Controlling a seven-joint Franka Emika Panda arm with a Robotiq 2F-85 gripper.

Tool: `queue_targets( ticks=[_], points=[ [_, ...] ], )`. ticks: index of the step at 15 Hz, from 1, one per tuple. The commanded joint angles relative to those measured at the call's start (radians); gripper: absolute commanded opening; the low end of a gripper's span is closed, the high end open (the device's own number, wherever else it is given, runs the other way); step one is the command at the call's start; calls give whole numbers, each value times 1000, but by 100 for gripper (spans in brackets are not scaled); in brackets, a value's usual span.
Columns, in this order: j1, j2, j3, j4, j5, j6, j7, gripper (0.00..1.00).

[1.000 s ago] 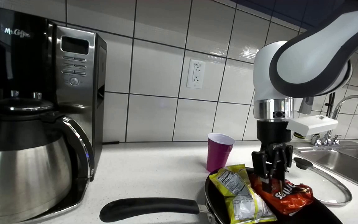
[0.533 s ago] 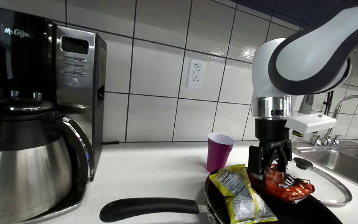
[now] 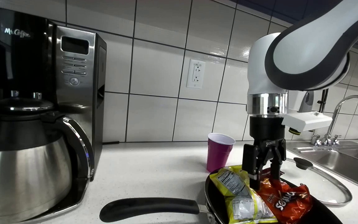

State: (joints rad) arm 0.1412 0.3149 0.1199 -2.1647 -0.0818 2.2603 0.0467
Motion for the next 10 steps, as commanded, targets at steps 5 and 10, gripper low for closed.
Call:
queue_targets(
  ticks=[5, 10],
  points=[
    [3, -77, 41, -2, 62, -49, -84, 100],
    [11, -94, 62, 8, 85, -81, -131, 100]
  ],
)
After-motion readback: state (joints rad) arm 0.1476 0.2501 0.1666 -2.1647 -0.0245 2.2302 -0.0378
